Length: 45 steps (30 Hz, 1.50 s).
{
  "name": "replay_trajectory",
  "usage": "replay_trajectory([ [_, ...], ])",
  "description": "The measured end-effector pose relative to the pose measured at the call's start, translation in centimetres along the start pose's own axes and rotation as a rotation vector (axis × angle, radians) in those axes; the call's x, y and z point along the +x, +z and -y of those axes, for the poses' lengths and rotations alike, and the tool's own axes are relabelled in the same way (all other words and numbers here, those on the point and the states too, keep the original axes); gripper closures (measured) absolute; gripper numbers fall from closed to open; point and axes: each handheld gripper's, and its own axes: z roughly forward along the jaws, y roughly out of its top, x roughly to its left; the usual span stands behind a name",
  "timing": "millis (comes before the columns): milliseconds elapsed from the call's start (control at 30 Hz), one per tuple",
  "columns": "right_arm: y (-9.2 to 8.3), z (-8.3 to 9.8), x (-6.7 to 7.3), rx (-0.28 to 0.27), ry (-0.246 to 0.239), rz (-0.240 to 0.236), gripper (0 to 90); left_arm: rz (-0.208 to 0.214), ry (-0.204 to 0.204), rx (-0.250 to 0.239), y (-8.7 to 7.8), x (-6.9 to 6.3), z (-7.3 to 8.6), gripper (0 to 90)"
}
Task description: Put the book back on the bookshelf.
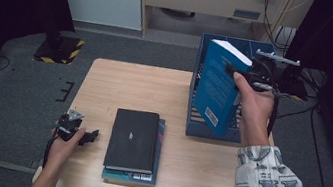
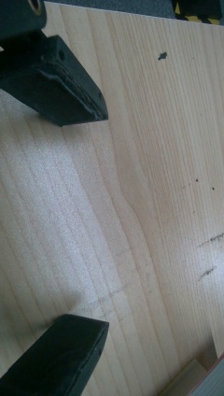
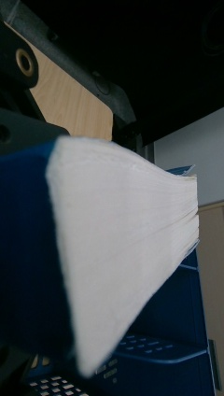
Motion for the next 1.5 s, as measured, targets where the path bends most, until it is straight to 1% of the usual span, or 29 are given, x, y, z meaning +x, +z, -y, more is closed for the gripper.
replay_trajectory([
  [67,0.1,0.0,0.0,0.0,0.001,0.003,60.6,0.0,0.0,0.0,0.0,0.0,0.0,1.2],
  [133,0.6,0.0,-0.2,-0.001,0.004,0.01,60.6,0.0,0.0,0.0,0.0,0.0,0.0,1.2],
  [167,1.0,-0.1,-0.3,-0.001,0.009,0.018,60.6,0.0,0.001,0.0,0.0,0.0,0.0,1.2],
  [233,1.2,-0.2,-0.3,-0.003,0.008,0.02,60.6,0.0,0.001,0.0,0.0,0.0,0.0,1.2],
  [400,2.3,-0.2,-0.7,-0.017,0.007,0.048,60.6,0.001,0.0,0.0,0.0,0.0,0.0,1.0],
  [600,2.8,-0.1,-0.9,-0.018,0.01,0.069,60.6,0.001,0.0,0.0,0.0,0.0,0.0,0.9],
  [833,3.3,-0.2,-0.9,-0.019,0.009,0.069,60.6,0.002,0.002,0.0,0.0,-0.1,0.0,0.9],
  [867,3.5,-0.2,-0.8,-0.022,0.017,0.073,60.6,0.002,0.004,0.002,0.0,-0.1,0.0,0.9],
  [967,3.9,-0.3,-0.6,-0.027,0.008,0.074,60.6,0.002,0.002,0.001,0.0,-0.1,0.0,0.7],
  [1167,4.6,-0.5,-0.3,-0.043,0.01,0.079,60.7,0.002,0.004,0.002,0.0,-0.2,0.0,0.5],
  [1300,5.2,-0.6,-0.2,-0.047,0.006,0.086,60.7,0.003,0.005,0.003,0.0,-0.2,0.0,0.3],
  [1367,5.7,-0.6,-0.1,-0.046,-0.008,0.092,60.6,0.006,0.006,0.002,0.1,-0.2,0.0,0.3],
  [1500,6.1,-0.5,-0.1,-0.049,-0.011,0.098,60.7,0.007,0.008,0.003,0.0,-0.2,0.0,0.3],
])
